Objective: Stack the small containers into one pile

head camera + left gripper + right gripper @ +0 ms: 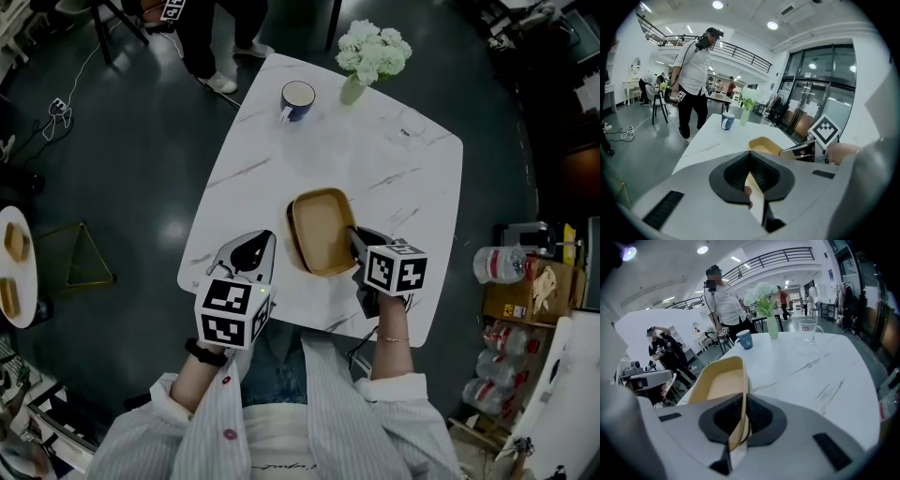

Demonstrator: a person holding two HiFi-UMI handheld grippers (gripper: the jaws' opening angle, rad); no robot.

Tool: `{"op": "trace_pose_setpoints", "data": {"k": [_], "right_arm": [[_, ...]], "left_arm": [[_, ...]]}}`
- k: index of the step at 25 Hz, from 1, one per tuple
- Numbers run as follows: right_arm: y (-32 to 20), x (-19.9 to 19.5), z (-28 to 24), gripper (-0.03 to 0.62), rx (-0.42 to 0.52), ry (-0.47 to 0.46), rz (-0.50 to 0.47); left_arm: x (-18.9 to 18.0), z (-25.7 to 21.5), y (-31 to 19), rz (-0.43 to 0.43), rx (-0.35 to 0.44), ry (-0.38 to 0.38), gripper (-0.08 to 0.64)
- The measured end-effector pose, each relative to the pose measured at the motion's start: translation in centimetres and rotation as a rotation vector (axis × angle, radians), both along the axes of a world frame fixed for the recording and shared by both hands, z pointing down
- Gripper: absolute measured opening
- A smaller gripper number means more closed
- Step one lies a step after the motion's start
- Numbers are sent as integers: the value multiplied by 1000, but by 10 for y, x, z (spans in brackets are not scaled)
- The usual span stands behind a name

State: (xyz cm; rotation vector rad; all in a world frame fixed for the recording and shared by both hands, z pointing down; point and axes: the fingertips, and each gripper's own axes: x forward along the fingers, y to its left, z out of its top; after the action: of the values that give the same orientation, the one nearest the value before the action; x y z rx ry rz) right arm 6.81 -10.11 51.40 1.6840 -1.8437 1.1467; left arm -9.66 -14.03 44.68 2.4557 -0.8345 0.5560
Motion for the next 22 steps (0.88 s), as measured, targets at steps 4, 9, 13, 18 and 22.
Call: {"op": "trace_pose_setpoints", "data": {"k": [4,9,13,18,22], "right_arm": [[0,-4,10,23,-18,5,-1],[0,-9,18,25,-44,29,-19],[0,-11,21,25,-58,50,-42],[-2,-14,21,29,-69,118,-81],[-3,-15,19,82,-66,138,-85]], "left_arm": [[-5,3,-4,3,3,5,17],[-8,3,-11,-5,9,15,17],[-10,4,-16,-11,7,18,17],[-11,6,-20,-17,-2,26,17],[-14,7,-19,-18,-8,26,17]]}}
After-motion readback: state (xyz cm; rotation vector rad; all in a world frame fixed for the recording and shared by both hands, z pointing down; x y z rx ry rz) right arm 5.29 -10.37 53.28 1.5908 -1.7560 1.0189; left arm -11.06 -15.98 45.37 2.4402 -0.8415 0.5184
